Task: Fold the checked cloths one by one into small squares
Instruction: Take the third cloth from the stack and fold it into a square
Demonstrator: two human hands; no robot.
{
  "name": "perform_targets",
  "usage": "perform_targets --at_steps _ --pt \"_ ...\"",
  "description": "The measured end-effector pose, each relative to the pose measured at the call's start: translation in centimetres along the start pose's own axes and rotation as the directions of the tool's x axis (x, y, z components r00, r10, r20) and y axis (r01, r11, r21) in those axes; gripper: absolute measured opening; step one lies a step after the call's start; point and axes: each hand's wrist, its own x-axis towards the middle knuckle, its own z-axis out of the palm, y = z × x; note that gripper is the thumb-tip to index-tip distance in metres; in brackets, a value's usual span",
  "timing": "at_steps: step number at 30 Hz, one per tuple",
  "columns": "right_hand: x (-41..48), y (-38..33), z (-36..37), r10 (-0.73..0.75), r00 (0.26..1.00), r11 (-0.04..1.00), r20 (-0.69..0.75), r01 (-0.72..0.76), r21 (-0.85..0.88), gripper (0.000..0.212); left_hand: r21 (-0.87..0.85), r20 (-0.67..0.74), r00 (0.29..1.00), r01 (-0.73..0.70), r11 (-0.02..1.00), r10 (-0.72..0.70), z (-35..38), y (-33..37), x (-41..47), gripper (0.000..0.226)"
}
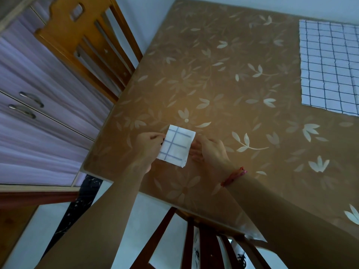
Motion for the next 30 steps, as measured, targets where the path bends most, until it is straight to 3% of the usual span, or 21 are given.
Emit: perform_targets --at_steps 20,25,30 --pt "0.3 0.5 -0.2 -0.015 1.000 0.996 0.005 0.016 -0.087 0.032 0.035 -0.021 1.000 -0.010 0.999 0.011 0.0 0.1 -0.2 0.020" --pt "-0.6 0.2 -1.0 -0.031 0.999 0.995 0.025 0.034 -0.094 0.038 0.135 0.030 0.996 -0.088 0.987 0.085 -0.2 0.4 -1.2 0.025" --pt "-1.9 -0.6 -2.5 -0.082 0.997 0.993 0.009 0.082 -0.090 0.025 0.285 0.124 0.971 -0.233 0.930 0.205 0.4 1.2 -3.0 0.035"
